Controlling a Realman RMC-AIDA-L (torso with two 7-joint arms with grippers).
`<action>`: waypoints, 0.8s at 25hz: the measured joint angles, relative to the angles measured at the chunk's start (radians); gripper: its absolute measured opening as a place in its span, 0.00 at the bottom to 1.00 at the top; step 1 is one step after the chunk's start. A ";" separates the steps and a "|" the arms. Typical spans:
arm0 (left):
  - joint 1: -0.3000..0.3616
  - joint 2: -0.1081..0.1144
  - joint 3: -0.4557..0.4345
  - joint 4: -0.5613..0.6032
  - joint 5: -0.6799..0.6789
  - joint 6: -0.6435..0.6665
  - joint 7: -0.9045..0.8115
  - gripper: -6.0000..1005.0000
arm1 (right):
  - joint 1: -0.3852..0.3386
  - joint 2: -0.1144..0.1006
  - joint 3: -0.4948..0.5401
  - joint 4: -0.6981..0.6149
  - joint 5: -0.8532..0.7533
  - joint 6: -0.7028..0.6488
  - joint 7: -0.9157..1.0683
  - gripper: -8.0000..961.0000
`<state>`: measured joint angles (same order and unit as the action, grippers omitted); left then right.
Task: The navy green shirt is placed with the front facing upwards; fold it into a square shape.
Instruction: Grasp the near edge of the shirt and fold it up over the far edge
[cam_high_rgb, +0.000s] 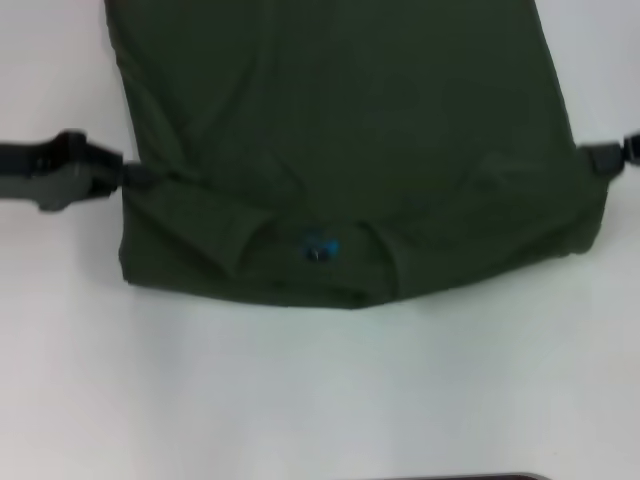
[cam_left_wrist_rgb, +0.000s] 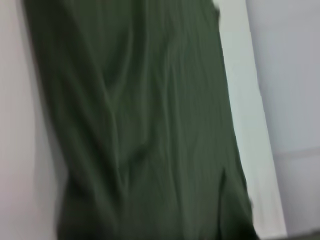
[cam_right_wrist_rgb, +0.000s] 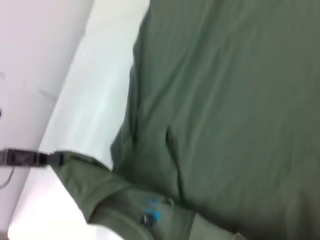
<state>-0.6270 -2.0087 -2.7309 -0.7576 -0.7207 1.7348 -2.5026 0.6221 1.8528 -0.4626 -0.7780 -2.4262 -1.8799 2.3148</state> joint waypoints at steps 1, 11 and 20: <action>-0.013 -0.002 0.002 0.012 -0.006 -0.044 -0.003 0.05 | 0.003 0.002 0.000 0.004 0.018 0.025 0.003 0.04; -0.145 -0.044 0.020 0.114 -0.035 -0.402 -0.002 0.05 | 0.023 0.046 -0.003 0.012 0.136 0.271 0.004 0.04; -0.207 -0.092 0.071 0.123 -0.060 -0.651 -0.007 0.05 | 0.034 0.102 -0.022 0.017 0.289 0.502 -0.094 0.04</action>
<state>-0.8342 -2.1004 -2.6600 -0.6348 -0.7805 1.0833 -2.5095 0.6558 1.9544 -0.4847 -0.7608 -2.1372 -1.3779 2.2209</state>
